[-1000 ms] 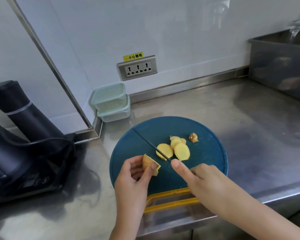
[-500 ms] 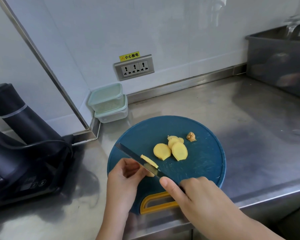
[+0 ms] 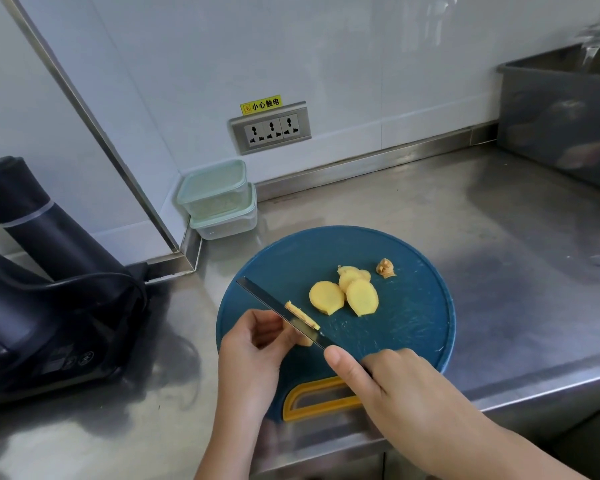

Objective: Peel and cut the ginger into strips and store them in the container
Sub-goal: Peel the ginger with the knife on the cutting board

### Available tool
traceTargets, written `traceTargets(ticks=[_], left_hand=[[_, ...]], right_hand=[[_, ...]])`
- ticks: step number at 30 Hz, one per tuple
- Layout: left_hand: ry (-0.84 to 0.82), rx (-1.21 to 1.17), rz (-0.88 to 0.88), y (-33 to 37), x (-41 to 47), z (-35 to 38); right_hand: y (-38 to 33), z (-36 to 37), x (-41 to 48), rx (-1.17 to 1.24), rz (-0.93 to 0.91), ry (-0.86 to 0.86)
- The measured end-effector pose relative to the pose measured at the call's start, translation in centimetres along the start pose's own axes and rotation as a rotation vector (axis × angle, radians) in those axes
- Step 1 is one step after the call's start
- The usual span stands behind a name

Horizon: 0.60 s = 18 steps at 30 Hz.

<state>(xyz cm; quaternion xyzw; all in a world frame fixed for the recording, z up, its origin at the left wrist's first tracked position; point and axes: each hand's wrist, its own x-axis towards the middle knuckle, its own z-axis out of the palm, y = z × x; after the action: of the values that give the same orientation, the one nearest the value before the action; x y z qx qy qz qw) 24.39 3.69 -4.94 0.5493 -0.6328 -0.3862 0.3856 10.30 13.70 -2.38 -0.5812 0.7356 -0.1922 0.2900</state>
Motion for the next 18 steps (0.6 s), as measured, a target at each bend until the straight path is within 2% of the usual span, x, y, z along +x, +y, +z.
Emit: traceTargets(ticks=[12, 18], left_hand=[[-0.018, -0.01, 0.059, 0.1, 0.0, -0.1], [0.061, 0.008, 0.141, 0.2, -1.0, 0.8]], right_hand=[[-0.3, -0.4, -0.1, 0.067, 0.051, 0.005], [-0.9, -0.6, 0.2, 0.087, 0.127, -0.005]])
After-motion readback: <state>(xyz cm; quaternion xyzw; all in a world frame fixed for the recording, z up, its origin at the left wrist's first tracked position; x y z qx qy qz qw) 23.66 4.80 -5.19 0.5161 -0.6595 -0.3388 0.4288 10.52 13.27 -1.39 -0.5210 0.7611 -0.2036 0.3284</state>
